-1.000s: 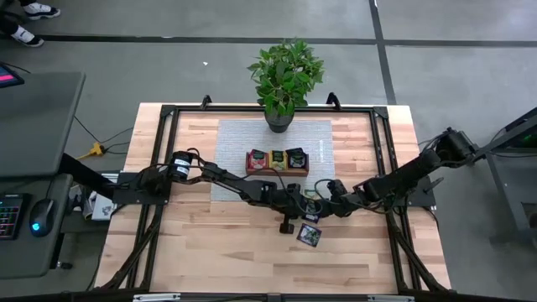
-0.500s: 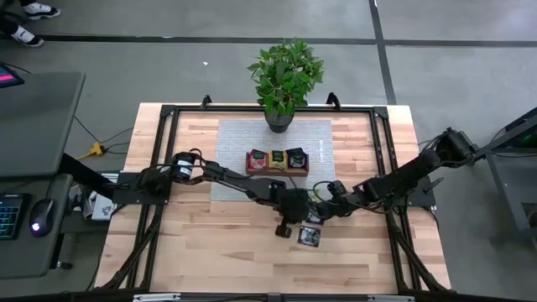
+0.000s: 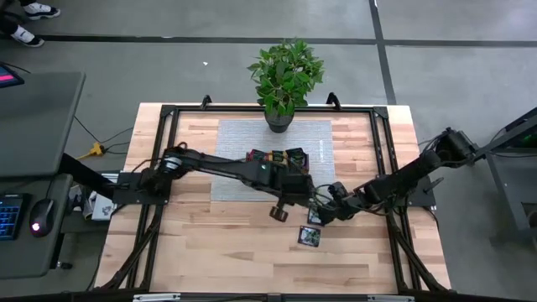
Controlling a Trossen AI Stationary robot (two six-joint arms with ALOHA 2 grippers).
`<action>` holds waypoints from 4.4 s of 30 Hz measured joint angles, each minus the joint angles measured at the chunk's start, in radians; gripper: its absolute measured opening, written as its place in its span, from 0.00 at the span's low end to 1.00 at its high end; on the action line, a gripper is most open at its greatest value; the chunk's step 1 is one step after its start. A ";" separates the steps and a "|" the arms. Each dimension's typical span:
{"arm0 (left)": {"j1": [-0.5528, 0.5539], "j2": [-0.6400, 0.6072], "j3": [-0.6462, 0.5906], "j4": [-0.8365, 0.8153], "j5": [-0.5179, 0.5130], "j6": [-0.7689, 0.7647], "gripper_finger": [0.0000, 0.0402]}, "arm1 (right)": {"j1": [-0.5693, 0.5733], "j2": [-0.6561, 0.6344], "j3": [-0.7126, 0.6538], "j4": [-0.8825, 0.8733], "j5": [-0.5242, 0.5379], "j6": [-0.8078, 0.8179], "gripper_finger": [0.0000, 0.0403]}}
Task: Pick & Place Tea
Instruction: Put the violet tea bag into the right section of the wooden organizer, then put the yellow tea bag into the middle section of the wooden organizer
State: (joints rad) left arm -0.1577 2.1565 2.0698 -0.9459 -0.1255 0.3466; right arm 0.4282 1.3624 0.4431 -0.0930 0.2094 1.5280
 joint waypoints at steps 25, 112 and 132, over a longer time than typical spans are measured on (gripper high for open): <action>0.053 -0.858 -1.109 0.628 0.063 -0.315 0.00 | 0.075 -0.084 0.001 -0.020 0.217 -0.159 0.00; 0.053 -1.081 -1.679 1.601 0.272 -0.520 0.00 | -0.730 -0.013 0.229 0.049 -0.235 -1.457 0.00; 0.053 -1.081 -1.679 1.601 0.272 -0.517 0.00 | -0.729 -0.015 0.229 0.014 -0.297 -1.325 0.41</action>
State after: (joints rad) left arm -0.1047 1.0752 0.3904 0.6556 0.1463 -0.1699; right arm -0.3006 1.3475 0.6724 -0.0787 -0.0876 0.2026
